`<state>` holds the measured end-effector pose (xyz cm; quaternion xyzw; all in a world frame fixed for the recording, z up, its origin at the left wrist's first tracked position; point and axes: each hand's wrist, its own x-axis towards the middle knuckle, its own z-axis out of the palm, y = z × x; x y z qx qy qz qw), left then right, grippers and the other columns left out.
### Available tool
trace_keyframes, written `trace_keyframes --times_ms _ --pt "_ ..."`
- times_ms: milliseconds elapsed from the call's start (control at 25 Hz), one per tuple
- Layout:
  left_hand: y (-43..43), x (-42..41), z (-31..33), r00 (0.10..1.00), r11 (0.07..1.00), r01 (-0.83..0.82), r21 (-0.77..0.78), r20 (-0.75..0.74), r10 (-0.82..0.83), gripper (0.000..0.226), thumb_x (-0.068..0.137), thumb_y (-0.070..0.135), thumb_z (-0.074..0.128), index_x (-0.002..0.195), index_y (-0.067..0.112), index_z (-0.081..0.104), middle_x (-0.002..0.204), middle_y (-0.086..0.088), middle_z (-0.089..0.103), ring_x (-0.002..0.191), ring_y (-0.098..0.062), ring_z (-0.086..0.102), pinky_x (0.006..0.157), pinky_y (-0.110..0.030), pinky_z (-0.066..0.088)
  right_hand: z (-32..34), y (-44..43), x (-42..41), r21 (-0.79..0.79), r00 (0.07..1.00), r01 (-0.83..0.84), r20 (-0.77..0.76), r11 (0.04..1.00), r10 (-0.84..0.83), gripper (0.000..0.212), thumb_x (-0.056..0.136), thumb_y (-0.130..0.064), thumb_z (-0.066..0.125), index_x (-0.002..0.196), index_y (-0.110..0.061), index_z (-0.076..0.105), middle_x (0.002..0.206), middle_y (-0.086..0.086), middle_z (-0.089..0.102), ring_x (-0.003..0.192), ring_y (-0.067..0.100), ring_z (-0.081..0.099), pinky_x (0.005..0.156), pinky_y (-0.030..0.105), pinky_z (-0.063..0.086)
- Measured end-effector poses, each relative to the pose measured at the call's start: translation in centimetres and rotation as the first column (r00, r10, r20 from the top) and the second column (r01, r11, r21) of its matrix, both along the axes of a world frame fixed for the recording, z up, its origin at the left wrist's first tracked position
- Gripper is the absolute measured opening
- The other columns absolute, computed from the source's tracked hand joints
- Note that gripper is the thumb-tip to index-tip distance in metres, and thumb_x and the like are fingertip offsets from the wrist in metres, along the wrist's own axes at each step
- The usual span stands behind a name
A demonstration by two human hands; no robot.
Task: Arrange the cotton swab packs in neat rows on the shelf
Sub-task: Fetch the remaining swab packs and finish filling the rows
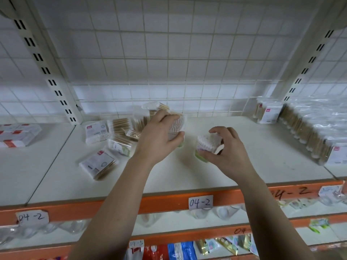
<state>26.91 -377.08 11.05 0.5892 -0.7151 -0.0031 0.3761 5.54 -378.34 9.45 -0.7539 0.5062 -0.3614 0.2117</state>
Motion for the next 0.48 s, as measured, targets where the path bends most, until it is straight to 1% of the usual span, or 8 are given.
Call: trace_keyframes --times_ms 80,200,280,400,480 --pt "0.5 -1.9 0.0 0.999 0.999 0.042 -0.010 -0.026 -0.042 0.052 0.082 0.045 0.054 0.121 0.012 0.061 0.119 0.000 0.053 0.107 -0.008 0.049 0.089 -0.010 0.030 0.4 0.2 -1.7 -0.057 0.999 0.022 0.028 0.998 -0.020 0.054 0.067 -0.033 0.081 0.112 -0.024 0.052 0.110 -0.011 0.048 0.089 -0.005 0.049 0.065 0.008 0.038" --pt "1.0 -5.8 -0.1 0.992 0.995 0.102 0.012 -0.072 -0.100 0.051 0.083 0.046 0.054 0.122 0.014 0.061 0.115 0.004 0.052 0.101 -0.007 0.050 0.087 -0.012 0.035 0.9 0.8 -5.7 -0.103 0.994 0.100 0.048 0.990 -0.095 0.049 0.070 -0.030 0.080 0.110 -0.024 0.052 0.105 -0.009 0.054 0.082 -0.002 0.047 0.064 0.005 0.034" --pt "1.3 -9.4 0.0 0.989 0.991 0.132 0.026 -0.068 -0.130 0.050 0.083 0.044 0.055 0.122 0.013 0.061 0.111 0.004 0.051 0.098 -0.007 0.050 0.085 -0.012 0.035 1.2 1.5 -9.4 -0.113 0.987 0.156 0.047 0.981 -0.152 0.049 0.070 -0.030 0.079 0.111 -0.023 0.053 0.106 -0.007 0.055 0.080 -0.001 0.044 0.066 0.003 0.034" --pt "1.5 -15.7 0.4 0.984 0.984 0.178 0.005 -0.030 -0.177 0.054 0.082 0.047 0.049 0.119 0.011 0.063 0.107 0.001 0.052 0.096 -0.012 0.052 0.085 -0.014 0.036 1.8 2.7 -15.6 -0.136 0.984 0.176 0.028 0.975 -0.174 0.049 0.073 -0.029 0.077 0.117 -0.023 0.057 0.111 -0.009 0.054 0.085 -0.003 0.045 0.068 0.001 0.034" --pt "1.8 -20.2 0.6 0.980 0.980 0.200 -0.014 -0.006 -0.200 0.055 0.082 0.047 0.047 0.120 0.010 0.063 0.106 -0.001 0.053 0.098 -0.016 0.054 0.086 -0.015 0.036 2.5 3.9 -19.9 -0.158 0.988 0.156 0.035 0.975 -0.152 0.048 0.077 -0.027 0.075 0.121 -0.025 0.058 0.116 -0.012 0.054 0.091 -0.004 0.049 0.074 0.002 0.035"
